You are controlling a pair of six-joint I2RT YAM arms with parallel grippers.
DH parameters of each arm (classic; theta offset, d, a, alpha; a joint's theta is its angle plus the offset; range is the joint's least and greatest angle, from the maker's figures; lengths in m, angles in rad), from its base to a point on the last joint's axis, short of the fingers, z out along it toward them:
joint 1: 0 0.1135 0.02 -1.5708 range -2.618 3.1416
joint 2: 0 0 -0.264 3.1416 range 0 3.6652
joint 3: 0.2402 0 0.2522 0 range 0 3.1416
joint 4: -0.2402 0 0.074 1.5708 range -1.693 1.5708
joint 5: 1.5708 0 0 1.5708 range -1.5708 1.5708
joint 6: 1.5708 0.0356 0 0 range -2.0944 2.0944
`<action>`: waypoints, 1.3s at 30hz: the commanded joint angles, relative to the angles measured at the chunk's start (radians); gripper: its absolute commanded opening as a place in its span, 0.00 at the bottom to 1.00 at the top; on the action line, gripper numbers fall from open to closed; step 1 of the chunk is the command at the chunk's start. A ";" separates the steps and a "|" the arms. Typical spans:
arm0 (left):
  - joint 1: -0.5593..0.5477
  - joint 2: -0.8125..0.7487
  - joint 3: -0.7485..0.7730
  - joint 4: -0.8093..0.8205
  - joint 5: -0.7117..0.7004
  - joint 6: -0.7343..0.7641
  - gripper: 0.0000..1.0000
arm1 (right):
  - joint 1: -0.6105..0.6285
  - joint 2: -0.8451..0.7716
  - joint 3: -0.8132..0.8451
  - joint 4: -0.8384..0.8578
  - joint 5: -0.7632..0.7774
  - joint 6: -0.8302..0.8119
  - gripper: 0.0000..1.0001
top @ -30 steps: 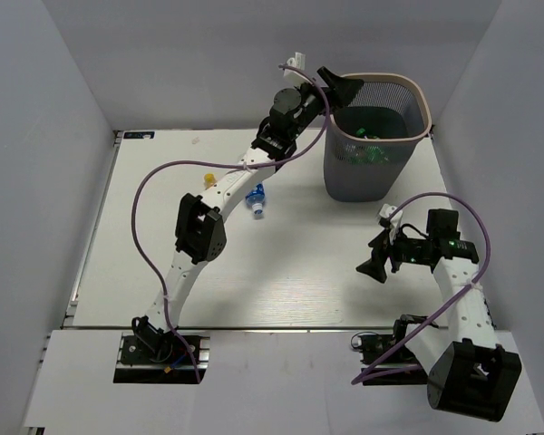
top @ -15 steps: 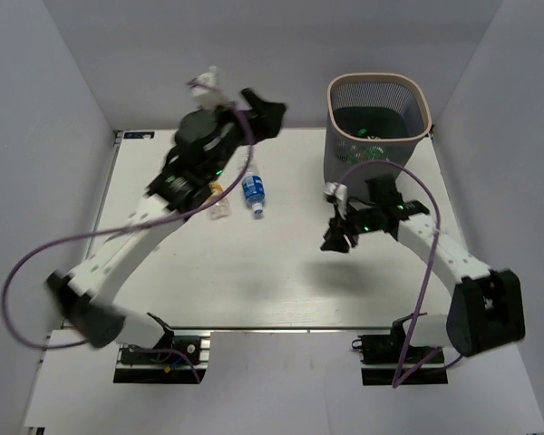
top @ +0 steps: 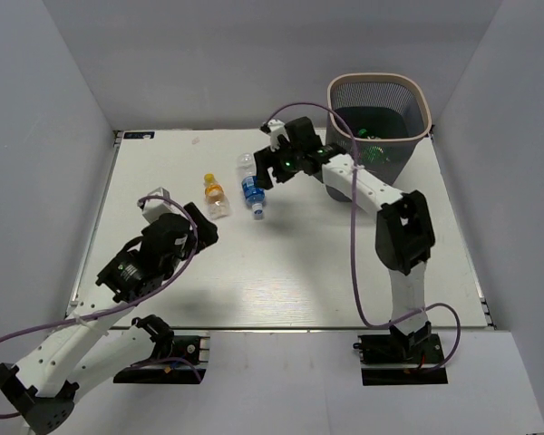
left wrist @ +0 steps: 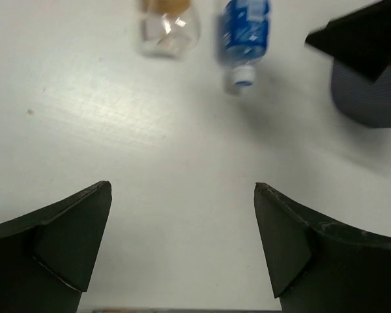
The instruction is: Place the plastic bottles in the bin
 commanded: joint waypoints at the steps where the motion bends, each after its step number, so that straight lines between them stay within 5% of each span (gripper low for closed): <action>1: -0.004 -0.026 -0.020 -0.082 0.009 -0.083 1.00 | 0.046 0.096 0.127 -0.046 0.105 0.187 0.82; 11: -0.004 -0.035 -0.032 -0.147 0.018 -0.102 1.00 | 0.103 0.291 0.230 0.035 0.460 0.202 0.89; 17: -0.004 -0.008 -0.041 -0.136 0.018 -0.102 1.00 | 0.104 0.386 0.255 0.080 0.450 0.171 0.88; 20: -0.004 0.040 -0.041 -0.098 -0.003 -0.091 1.00 | 0.106 0.401 0.252 0.094 0.436 0.153 0.76; 24: -0.004 0.112 -0.041 -0.034 -0.066 -0.070 1.00 | 0.092 0.383 0.223 0.114 0.352 0.121 0.48; 25: -0.004 0.129 -0.041 -0.008 -0.080 -0.070 1.00 | 0.092 0.371 0.224 0.115 0.300 0.092 0.31; 28: 0.005 0.208 -0.041 0.032 -0.164 -0.070 1.00 | 0.075 0.288 0.157 0.126 0.243 0.067 0.14; 39: 0.082 0.607 0.144 0.204 -0.287 -0.039 1.00 | -0.023 -0.270 0.025 0.160 0.025 -0.125 0.04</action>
